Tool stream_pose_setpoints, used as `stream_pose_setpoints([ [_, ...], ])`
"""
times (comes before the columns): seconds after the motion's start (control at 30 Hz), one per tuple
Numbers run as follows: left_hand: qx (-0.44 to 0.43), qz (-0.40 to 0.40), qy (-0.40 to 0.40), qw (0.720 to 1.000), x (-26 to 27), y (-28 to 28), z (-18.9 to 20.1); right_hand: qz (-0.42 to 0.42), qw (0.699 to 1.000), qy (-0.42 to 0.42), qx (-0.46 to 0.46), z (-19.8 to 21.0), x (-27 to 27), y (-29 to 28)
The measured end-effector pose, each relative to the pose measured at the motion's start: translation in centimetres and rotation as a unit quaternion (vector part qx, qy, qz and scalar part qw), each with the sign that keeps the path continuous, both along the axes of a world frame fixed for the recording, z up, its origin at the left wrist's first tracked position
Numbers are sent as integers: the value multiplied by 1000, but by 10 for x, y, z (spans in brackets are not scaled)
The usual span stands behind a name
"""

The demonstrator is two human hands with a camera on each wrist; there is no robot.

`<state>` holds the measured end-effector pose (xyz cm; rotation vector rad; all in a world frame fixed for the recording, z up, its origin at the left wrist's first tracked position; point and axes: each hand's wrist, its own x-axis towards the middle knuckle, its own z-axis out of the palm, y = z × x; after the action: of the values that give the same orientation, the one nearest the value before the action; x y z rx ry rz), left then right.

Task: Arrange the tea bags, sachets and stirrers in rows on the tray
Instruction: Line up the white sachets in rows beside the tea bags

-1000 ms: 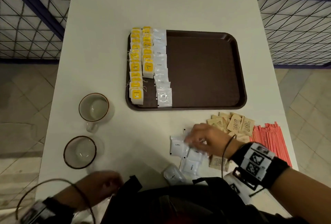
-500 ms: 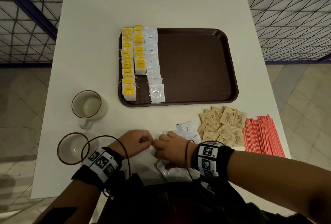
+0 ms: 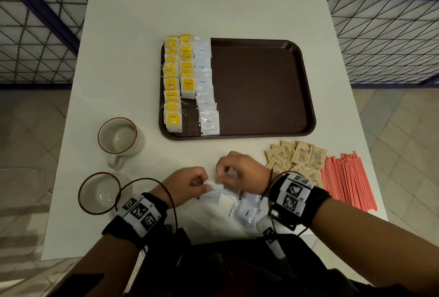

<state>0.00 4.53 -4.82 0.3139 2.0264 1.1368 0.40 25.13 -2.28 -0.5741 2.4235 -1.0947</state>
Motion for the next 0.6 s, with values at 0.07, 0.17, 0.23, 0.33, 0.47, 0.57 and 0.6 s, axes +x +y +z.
stream_pose_setpoints([
  [0.07, 1, 28, 10, 1000, -4, -1, 2, -77, 997, 22, 15, 3, -10, 12],
  [0.17, 56, 120, -70, 989, -6, -1, 3, -107, 983, -8, 151, 1, -16, 37],
  [0.23, 89, 170, -88, 977, -4, 1, 3, -115, 967, -35, 222, -1, -9, 50],
  [0.33, 29, 96, 39, 994, -8, 7, -2, -160, 963, -30, 215, 0, 9, 62],
  [0.47, 14, -56, 105, 993, -15, 32, 4, -77, 953, -36, 289, 1, 35, 65],
  [0.57, -63, -162, 141, 975, -16, 53, 2, -34, 941, -13, 336, -5, 43, 54],
  [0.6, -103, -193, 162, 962, -14, 59, 1, -32, 940, -6, 339, -8, 42, 51],
])
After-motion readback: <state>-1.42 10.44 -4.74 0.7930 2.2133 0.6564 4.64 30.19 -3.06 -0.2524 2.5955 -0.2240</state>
